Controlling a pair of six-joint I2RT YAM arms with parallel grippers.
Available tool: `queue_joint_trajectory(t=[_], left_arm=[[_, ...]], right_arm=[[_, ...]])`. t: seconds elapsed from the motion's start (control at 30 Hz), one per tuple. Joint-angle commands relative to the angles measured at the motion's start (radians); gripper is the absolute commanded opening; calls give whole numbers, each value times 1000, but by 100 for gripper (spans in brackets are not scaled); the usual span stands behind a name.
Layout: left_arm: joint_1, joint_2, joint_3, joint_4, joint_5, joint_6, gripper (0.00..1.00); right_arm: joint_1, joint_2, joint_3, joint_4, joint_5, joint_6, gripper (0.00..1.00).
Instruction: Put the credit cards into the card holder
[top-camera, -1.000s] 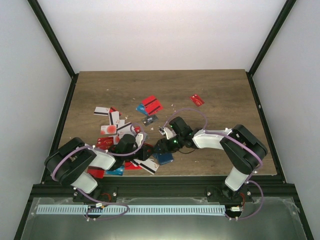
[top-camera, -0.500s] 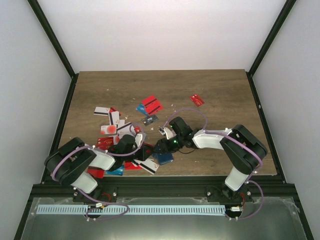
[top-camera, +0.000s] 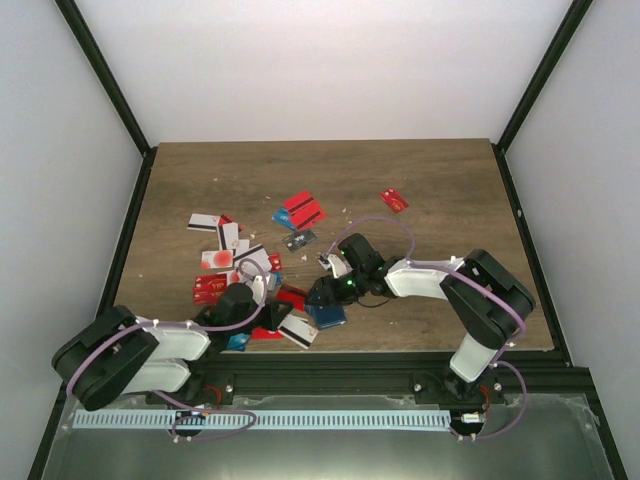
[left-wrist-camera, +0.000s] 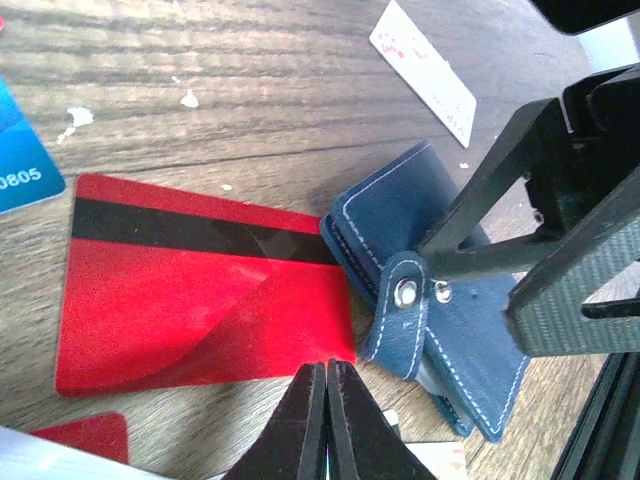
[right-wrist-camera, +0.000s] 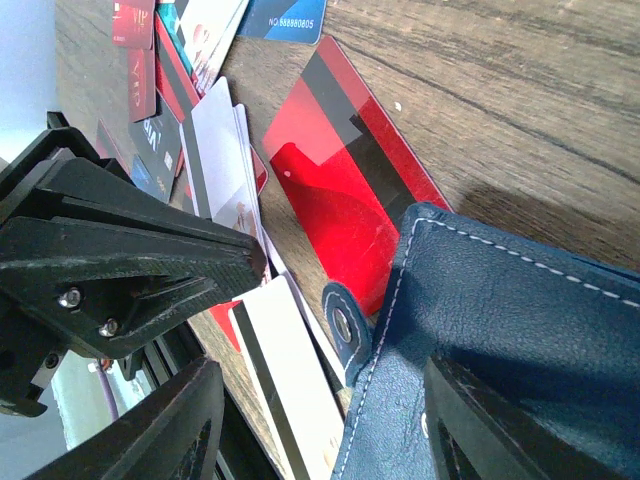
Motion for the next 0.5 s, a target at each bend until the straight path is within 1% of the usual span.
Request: queue_joint_trajectory(t=[0.0, 0.13, 0.27, 0.47], left_arm=[[-6, -7, 14, 40, -1, 28, 4], [-7, 44, 73, -12, -45, 21, 9], [-5, 60, 147, -98, -98, 8, 9], [3, 65, 291, -227, -69, 16, 10]], right_arm=[[-4, 38, -28, -64, 71, 8, 58], [-5, 24, -26, -60, 59, 6, 58], [-4, -9, -21, -62, 51, -8, 58], [-5, -22, -26, -48, 60, -28, 56]])
